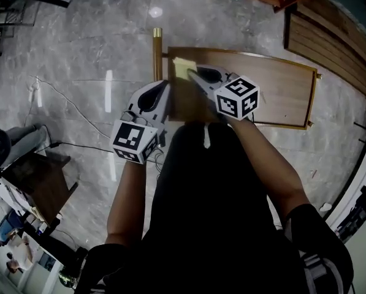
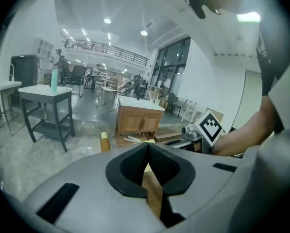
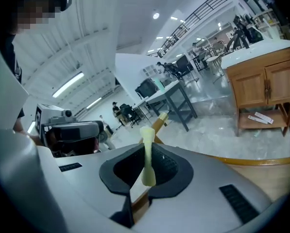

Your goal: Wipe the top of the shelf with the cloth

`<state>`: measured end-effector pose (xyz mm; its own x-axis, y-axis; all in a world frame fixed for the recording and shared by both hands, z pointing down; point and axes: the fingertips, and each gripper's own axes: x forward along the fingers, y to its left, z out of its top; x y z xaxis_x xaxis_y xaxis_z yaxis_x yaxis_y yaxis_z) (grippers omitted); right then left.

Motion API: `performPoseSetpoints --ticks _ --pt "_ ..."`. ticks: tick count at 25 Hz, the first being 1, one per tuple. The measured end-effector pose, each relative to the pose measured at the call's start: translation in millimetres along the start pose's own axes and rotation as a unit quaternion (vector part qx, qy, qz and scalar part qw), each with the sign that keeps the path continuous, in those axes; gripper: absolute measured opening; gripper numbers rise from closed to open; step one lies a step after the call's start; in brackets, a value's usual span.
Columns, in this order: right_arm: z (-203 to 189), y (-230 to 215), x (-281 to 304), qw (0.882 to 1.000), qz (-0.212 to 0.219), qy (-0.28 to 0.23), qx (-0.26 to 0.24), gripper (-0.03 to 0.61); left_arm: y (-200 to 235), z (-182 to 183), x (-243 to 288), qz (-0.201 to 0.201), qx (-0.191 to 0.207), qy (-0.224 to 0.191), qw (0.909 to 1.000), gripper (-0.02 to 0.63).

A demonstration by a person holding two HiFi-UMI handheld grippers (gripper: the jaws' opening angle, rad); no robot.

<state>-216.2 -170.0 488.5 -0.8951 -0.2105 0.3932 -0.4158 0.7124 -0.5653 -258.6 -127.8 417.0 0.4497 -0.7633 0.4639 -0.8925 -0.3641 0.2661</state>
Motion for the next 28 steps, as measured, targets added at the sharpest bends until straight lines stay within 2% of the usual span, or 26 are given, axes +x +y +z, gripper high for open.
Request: performPoseSetpoints --ticks 8,13,20,25,28 --pt "-44 -39 53 0.996 -0.041 0.072 0.029 0.041 11 -9 14 -0.023 -0.015 0.008 0.9996 0.011" --pt "-60 -61 72 0.992 -0.064 0.092 0.053 0.041 12 -13 16 -0.034 -0.014 0.012 0.9992 0.011" --pt "-75 -79 87 0.987 -0.102 0.123 0.009 0.041 10 -20 17 -0.043 -0.007 0.023 0.9988 0.009" --pt "-82 -91 91 0.978 -0.143 0.150 -0.038 0.041 10 -19 18 -0.047 -0.012 0.021 0.9986 0.009" --pt "-87 -100 87 0.975 -0.153 0.155 -0.035 0.041 5 -17 20 -0.052 -0.010 0.019 0.9984 0.009"
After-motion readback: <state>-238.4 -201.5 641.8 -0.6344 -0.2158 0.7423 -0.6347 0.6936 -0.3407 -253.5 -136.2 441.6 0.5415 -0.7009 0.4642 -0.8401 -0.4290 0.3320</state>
